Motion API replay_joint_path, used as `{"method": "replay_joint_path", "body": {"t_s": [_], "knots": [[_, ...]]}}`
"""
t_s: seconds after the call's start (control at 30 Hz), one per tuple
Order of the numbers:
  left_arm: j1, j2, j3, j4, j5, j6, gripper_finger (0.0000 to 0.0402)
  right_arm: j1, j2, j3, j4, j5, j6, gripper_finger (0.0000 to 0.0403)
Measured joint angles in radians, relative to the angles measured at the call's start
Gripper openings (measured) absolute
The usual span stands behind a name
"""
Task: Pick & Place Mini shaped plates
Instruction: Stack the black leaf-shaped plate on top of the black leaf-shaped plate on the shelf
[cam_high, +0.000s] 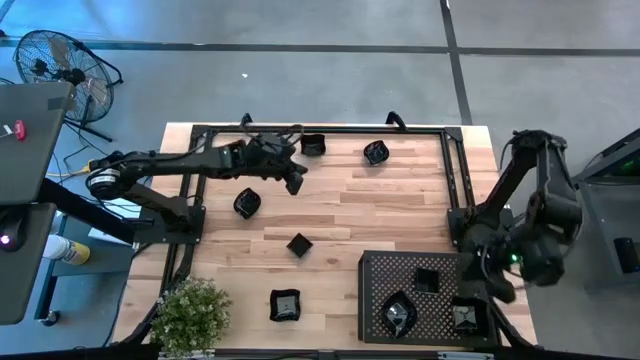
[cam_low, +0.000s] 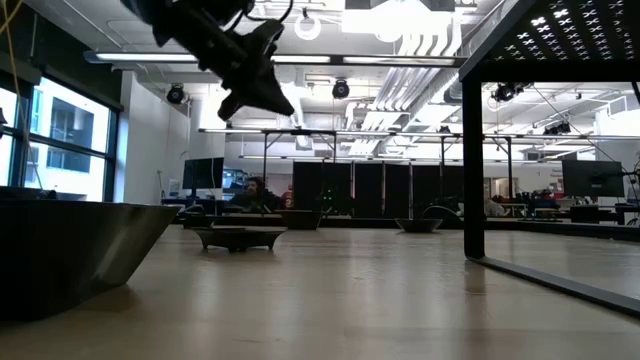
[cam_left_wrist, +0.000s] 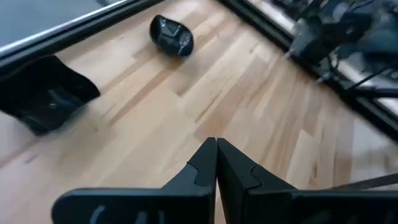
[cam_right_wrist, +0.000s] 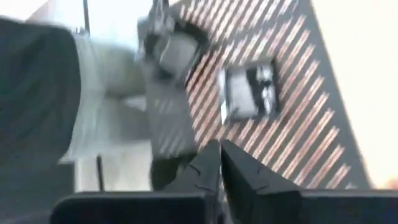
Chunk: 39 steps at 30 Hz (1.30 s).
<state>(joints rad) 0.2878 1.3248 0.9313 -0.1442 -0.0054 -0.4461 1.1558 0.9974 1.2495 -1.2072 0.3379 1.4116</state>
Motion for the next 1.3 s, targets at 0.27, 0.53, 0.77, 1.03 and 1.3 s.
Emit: {"method": "replay_joint_path", "body": {"t_s": [0.27,0.53,0.77,1.03,1.3], "knots": [[0.077,-0.085,-0.103,0.011,0.023,-0.059,0.0,-0.421,-0.036,0.0,0.001,0.02,-0.332,0.0003],[0.191,-0.165,-0.104,-0.09,0.078,0.005,0.0,-0.888,-0.022,-0.001,0.087,-0.121,-0.657,0.0002],[0.222,-0.172,-0.104,-0.091,0.126,0.039,0.0,-1.192,0.021,-0.07,0.304,-0.209,-0.765,0.0002],[0.172,-0.2,-0.19,0.042,0.123,0.021,0.0,-1.507,0.031,-0.478,0.847,-0.331,-0.616,0.0001],[0.087,-0.226,-0.29,0.1,0.076,-0.042,0.0,-1.692,0.104,-0.739,1.054,-0.176,-0.407,0.0059]]}}
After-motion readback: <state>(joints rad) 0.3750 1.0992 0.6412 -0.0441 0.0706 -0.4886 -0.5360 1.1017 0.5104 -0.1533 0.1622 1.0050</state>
